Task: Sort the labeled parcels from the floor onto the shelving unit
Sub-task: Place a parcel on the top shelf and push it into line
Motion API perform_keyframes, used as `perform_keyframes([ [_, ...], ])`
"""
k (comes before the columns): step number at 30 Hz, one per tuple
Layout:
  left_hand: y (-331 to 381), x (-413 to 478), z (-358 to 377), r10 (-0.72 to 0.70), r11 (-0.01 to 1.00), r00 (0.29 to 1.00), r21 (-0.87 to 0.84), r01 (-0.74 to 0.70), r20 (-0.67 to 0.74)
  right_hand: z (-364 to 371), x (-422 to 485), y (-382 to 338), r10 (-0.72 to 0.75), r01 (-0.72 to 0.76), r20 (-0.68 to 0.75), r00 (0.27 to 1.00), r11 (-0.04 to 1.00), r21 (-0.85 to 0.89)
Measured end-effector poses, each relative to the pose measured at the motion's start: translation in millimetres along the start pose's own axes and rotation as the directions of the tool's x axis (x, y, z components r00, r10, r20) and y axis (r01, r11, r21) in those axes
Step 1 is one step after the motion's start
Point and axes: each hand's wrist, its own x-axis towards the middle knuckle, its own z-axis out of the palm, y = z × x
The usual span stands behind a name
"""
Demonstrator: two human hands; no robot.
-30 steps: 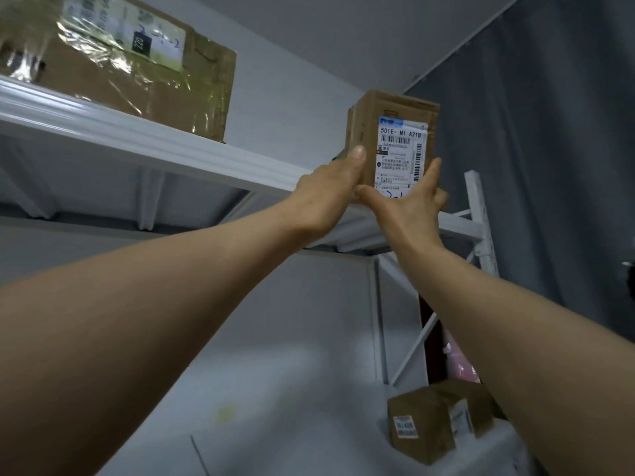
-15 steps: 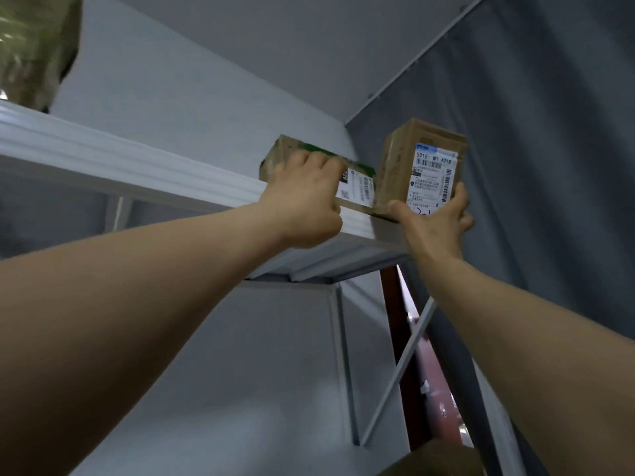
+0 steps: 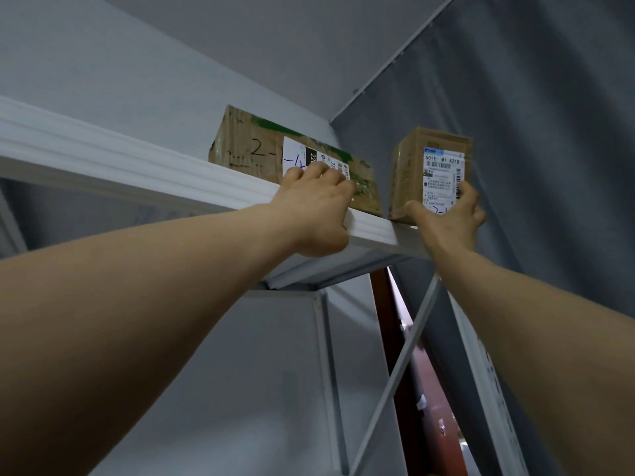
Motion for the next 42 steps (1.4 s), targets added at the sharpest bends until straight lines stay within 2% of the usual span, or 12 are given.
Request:
perform_keyframes([
  [12,-1.5,9.4,16.3,-0.011,0.995,1.0,0.104,0.01,0.013,32.0,15.8,8.8,0.047,-0.042,0.217,0.975,0.999,-0.027],
  [18,3.4,8.3,18.5,0.03,0.991,0.999,0.133,-0.032,0.02,37.3,16.2,14.5,0.122,-0.061,0.309,0.943,0.978,-0.2],
  [26,2.4,4.7,23.7,0.085,0.98,0.996,0.183,-0.084,0.003,50.8,6.1,25.0,0.082,0.038,0.311,0.947,0.932,-0.36],
  [37,2.0,-0.2,23.2,0.122,0.972,0.992,0.205,-0.117,-0.012,64.8,2.7,21.4,0.104,0.019,0.329,0.939,0.936,-0.351],
  [42,2.3,-8.0,12.9,0.073,0.991,0.997,0.114,-0.071,-0.018,64.0,-7.0,8.5,0.095,0.024,0.318,0.943,0.936,-0.351],
])
